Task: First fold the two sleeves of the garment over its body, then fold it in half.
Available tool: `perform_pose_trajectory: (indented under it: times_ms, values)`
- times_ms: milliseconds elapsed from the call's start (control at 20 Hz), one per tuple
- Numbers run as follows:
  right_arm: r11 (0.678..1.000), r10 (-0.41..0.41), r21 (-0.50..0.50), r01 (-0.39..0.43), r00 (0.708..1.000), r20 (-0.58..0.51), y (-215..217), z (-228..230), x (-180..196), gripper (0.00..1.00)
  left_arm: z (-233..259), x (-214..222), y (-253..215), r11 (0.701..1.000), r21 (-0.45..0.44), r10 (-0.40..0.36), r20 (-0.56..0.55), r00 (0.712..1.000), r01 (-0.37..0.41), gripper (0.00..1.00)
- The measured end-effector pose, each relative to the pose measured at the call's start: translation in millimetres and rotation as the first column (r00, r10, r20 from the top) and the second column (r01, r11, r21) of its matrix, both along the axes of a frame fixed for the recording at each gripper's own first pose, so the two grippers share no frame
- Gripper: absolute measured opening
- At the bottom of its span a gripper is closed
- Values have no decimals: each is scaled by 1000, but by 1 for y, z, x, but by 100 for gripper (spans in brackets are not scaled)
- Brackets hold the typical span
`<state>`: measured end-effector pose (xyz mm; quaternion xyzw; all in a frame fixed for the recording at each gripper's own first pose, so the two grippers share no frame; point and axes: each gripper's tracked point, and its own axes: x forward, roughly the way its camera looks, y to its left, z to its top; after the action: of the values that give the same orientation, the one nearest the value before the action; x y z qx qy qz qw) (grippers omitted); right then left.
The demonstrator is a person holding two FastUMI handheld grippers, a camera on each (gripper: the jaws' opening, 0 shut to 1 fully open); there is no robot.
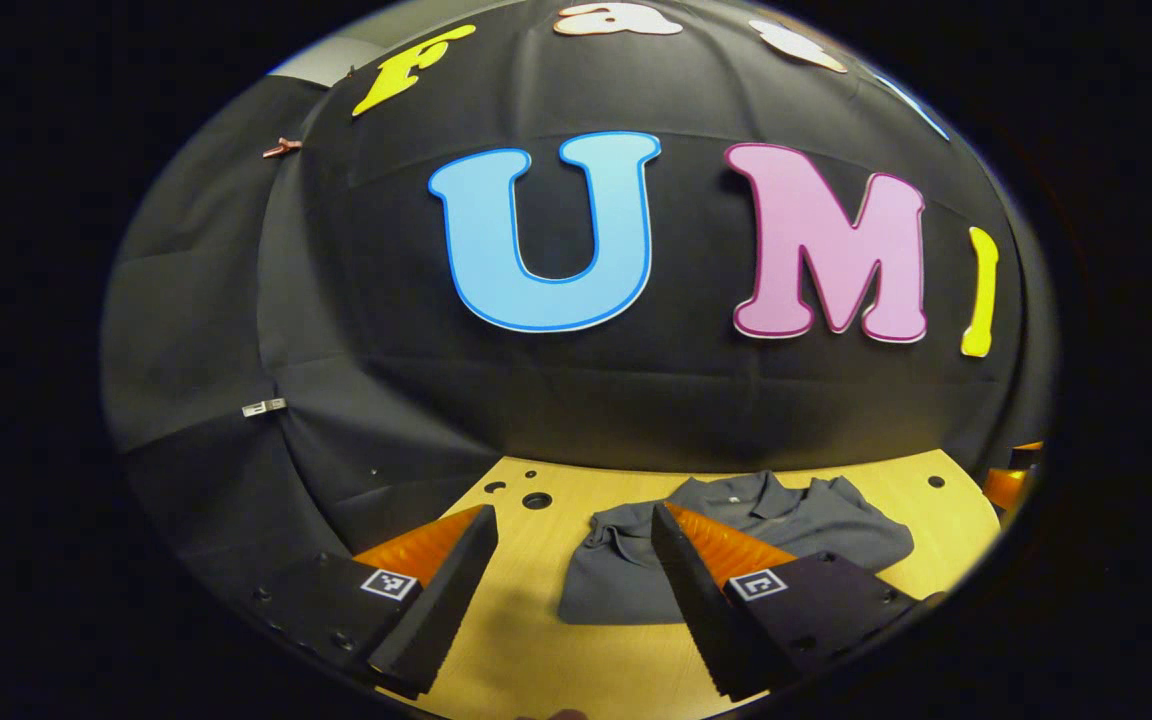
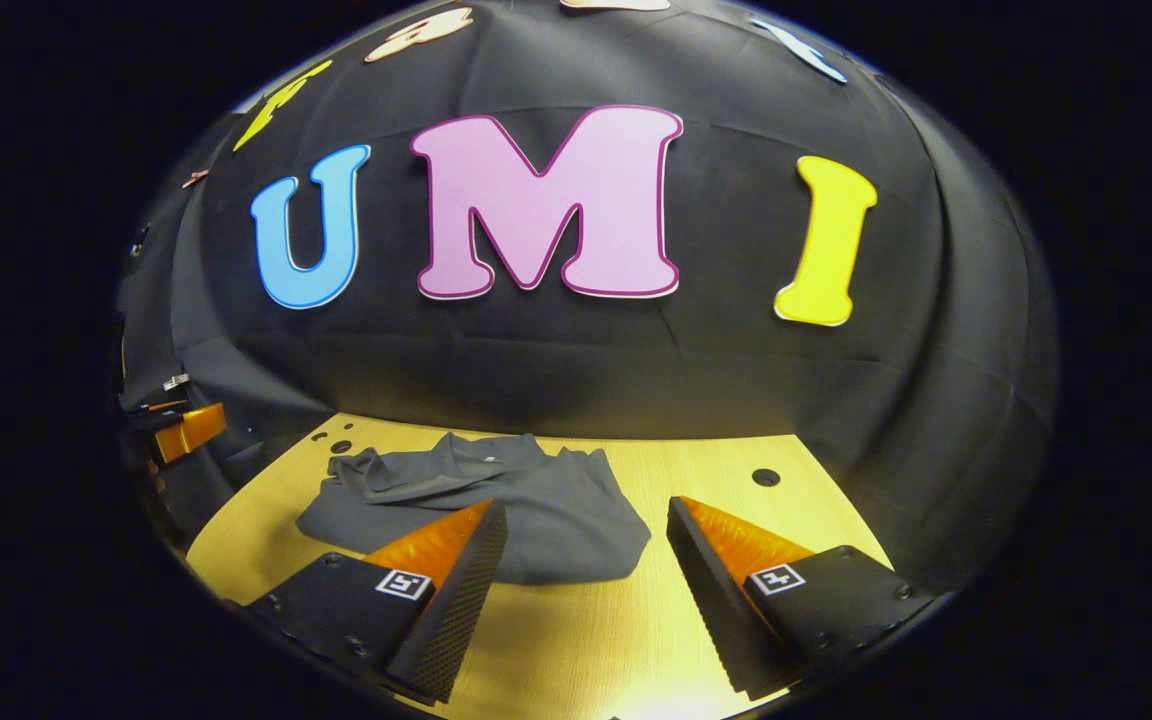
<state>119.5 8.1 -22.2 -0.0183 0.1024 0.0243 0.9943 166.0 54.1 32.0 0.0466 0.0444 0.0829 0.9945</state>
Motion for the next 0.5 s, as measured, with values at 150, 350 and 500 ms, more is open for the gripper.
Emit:
perform_pose_trajectory:
  times_ms: [150, 350, 500]
  values:
    - [999, -21, -29, 21, 1000, -4, 6, -1, -38, 99, 11, -19, -5, 997, 34, -68, 29, 997, 67, 97]
    - [998, -65, -1, 65, 998, 8, 17, 13, -83, 99, 40, -47, -9, 977, 119, -184, 72, 980, 174, 96]
    - [992, -122, 46, 121, 992, 26, 19, 21, -118, 100, 42, -73, -22, 972, 69, -232, 92, 968, 227, 96]
